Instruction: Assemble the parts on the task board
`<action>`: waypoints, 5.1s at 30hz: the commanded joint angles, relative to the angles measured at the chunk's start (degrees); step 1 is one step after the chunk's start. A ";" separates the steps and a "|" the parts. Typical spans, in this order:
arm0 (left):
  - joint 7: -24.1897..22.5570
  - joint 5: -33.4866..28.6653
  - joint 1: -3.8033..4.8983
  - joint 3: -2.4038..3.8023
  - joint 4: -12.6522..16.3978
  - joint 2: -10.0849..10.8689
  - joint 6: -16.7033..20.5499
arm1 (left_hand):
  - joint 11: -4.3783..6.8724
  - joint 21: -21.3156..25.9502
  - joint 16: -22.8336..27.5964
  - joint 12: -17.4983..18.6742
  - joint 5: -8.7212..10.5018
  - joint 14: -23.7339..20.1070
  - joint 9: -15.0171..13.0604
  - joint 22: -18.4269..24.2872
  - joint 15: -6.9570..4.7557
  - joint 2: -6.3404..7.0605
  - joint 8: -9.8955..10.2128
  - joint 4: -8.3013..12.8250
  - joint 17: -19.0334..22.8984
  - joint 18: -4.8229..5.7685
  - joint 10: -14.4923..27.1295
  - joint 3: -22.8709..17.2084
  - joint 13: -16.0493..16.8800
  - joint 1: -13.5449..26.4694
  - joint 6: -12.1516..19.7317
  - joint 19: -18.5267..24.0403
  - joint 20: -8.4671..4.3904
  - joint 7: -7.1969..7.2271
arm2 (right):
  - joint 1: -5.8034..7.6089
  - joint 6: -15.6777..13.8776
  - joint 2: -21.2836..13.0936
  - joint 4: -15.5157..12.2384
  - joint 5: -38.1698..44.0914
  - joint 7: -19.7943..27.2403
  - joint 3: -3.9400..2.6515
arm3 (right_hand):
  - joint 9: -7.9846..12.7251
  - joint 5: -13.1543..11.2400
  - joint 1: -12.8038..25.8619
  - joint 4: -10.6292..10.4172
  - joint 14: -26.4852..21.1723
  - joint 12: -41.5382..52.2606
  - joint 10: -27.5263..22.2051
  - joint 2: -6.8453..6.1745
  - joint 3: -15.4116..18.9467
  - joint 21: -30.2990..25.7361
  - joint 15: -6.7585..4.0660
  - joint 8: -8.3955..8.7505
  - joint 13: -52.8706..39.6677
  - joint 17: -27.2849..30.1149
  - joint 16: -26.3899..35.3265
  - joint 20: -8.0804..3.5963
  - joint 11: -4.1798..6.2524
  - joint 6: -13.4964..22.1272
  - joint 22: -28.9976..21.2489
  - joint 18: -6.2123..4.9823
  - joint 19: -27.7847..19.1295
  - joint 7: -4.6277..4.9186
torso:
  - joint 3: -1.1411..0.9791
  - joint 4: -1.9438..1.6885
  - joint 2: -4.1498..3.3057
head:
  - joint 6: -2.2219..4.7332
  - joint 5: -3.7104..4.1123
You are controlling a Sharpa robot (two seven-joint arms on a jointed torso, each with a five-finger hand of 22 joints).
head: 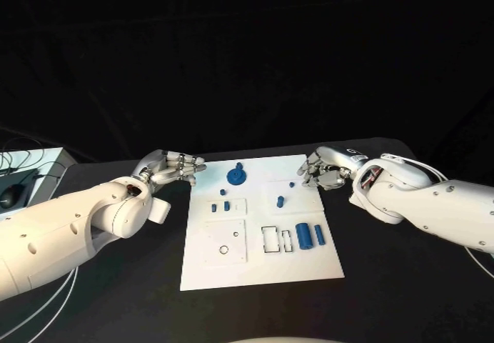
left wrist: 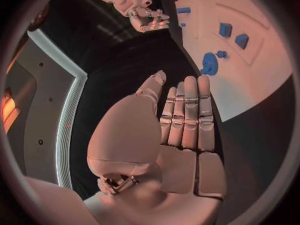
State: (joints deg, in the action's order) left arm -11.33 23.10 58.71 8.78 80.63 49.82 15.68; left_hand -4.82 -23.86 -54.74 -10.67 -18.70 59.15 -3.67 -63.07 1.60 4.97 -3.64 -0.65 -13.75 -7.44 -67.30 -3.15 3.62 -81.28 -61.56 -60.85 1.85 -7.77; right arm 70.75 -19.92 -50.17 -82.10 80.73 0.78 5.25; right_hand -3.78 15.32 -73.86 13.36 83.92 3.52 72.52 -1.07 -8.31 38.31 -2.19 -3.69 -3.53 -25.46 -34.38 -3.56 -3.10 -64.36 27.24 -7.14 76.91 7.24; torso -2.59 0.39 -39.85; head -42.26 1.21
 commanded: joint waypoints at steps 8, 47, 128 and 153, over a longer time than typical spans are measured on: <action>-5.90 -13.04 -0.86 0.27 1.96 0.91 -2.00 | 0.29 1.42 1.00 -0.67 0.26 0.85 -0.02 0.95 -0.22 -2.35 -0.17 -0.11 -1.94 0.92 -0.33 5.15 0.05 -1.74 0.05 -1.58 -0.43 0.30 | -0.70 -1.51 2.02 -0.04 20.97 -12.45 0.06 | -0.14 -2.57 0.54 -5.32 0.58 -0.11 -3.75 -4.83 -3.73 9.72 0.23 0.03 0.03 -4.61 -8.01 0.61 -0.95 1.18 12.51 -1.00 1.05 -0.52 | -0.05 0.09 -0.19 | 0.52 0.56; -4.43 -12.66 -0.99 0.35 2.79 1.84 -3.67 | 0.13 2.05 1.80 -0.26 0.21 1.08 -0.02 0.65 -0.22 -3.56 -0.19 0.45 -3.24 0.51 0.19 6.41 0.04 -2.70 0.07 -2.14 -0.25 0.26 | -2.80 1.01 8.17 3.92 18.42 -10.97 0.57 | -0.18 2.05 -0.79 -9.67 -2.06 -0.16 -3.31 -6.00 -10.30 16.91 0.59 0.10 0.07 -8.40 -21.48 1.25 -1.09 -0.77 34.58 -1.28 4.12 -0.03 | 0.05 -0.30 -0.55 | -0.58 0.71; -5.82 -12.49 -0.96 0.47 -0.83 -0.88 -3.57 | -0.56 1.64 1.40 0.59 0.15 1.81 -0.04 -0.93 0.06 -3.66 -0.27 0.39 -5.62 0.04 2.33 8.25 0.00 -2.39 0.44 -2.63 -0.02 0.21 | -7.93 -8.45 8.36 -14.41 15.82 -10.18 0.29 | -1.39 -0.29 -1.53 -3.04 -2.46 -0.14 0.11 -0.27 -16.90 2.32 -0.07 -0.09 0.03 -7.51 -23.85 0.58 -0.08 -5.52 52.76 -0.88 9.92 -0.58 | 0.25 -0.27 -0.40 | -1.90 -5.91; -5.47 -12.65 -0.91 0.46 -0.14 -1.03 -3.28 | -0.56 1.74 1.49 0.60 0.12 1.70 -0.03 -0.95 0.08 -3.68 -0.27 0.39 -5.64 0.01 2.35 8.25 0.01 -2.44 0.41 -2.55 0.05 0.21 | -10.72 -4.70 13.75 -10.46 20.67 -12.09 1.09 | -1.37 -0.30 -1.57 -2.98 -2.45 -0.14 0.12 -0.31 -17.02 2.19 -0.08 -0.09 0.04 -7.47 -23.86 0.55 -0.08 -5.55 52.75 -0.87 9.96 -0.59 | 0.23 -0.23 -0.42 | -4.42 -8.75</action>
State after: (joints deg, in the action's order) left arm -16.18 10.76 57.76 9.20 80.31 48.83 12.56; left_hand -5.54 -22.31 -53.46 -10.27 -18.70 61.21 -3.65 -63.93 1.65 1.35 -3.64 -0.24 -19.32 -7.43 -65.32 4.90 3.60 -83.70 -61.33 -63.67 1.65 -7.55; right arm 60.11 -26.58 -36.58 -92.58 100.01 -11.18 6.32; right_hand -5.11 14.87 -75.05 10.38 81.59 3.19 71.70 -2.02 -25.13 40.82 -2.25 -3.57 -3.42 -33.02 -58.07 -2.97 -3.84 -69.77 74.91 -7.28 83.74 6.53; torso -2.35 0.10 -40.29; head -46.55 -7.41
